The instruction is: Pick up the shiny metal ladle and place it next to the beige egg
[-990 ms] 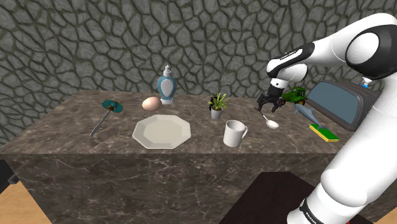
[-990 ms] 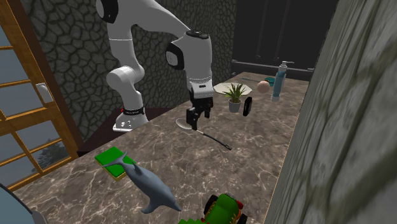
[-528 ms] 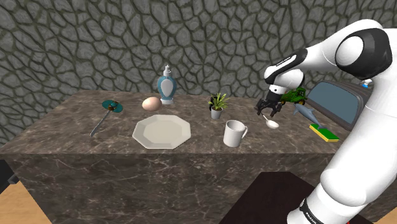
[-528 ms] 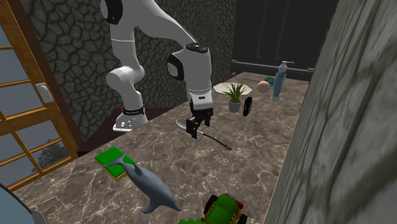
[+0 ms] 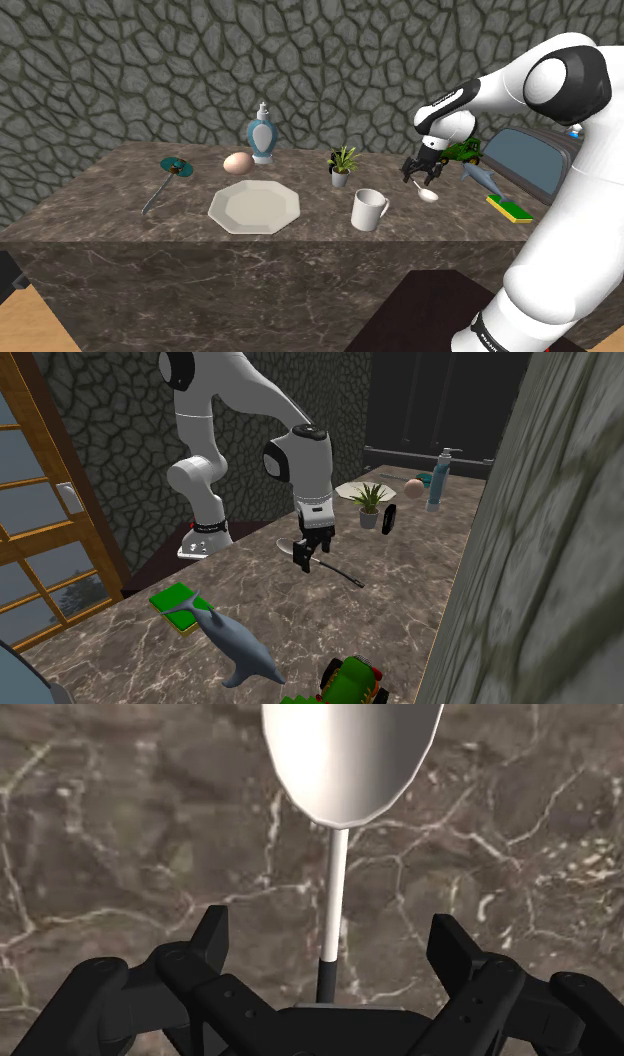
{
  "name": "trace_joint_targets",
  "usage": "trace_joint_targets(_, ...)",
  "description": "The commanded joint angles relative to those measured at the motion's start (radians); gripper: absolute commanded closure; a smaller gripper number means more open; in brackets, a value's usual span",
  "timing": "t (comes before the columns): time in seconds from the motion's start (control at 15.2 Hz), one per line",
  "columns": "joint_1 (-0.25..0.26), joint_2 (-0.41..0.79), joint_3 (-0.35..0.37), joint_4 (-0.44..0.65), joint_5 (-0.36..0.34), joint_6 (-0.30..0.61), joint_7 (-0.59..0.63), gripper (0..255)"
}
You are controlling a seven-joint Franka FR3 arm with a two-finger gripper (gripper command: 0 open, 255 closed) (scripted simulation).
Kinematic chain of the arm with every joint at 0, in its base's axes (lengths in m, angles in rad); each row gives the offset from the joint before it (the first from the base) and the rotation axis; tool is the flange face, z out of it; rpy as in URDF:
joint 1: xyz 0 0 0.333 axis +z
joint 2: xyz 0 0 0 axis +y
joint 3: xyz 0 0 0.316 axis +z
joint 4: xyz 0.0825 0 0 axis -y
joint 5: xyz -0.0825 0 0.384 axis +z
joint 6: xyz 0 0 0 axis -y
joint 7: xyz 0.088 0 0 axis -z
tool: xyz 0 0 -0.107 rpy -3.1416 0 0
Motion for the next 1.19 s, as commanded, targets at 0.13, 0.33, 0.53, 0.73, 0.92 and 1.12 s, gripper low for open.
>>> trace_joint_targets(0.13,0.0,0.0,0.0,0.0,0.0,0.0,0.0,255)
trace_joint_targets(0.33,0.0,0.0,0.0,0.0,0.0,0.0,0.0,255)
trace_joint_targets(0.53,0.0,0.0,0.0,0.0,0.0,0.0,0.0,255)
trace_joint_targets(0.73,0.001,-0.009,-0.001,0.004,-0.007,-0.011,0.006,255)
trace_joint_targets(0.92,0.003,-0.033,-0.004,0.02,-0.026,-0.047,0.022,255)
trace_joint_targets(1.12,0.005,-0.056,-0.006,0.037,-0.043,-0.083,0.036,255)
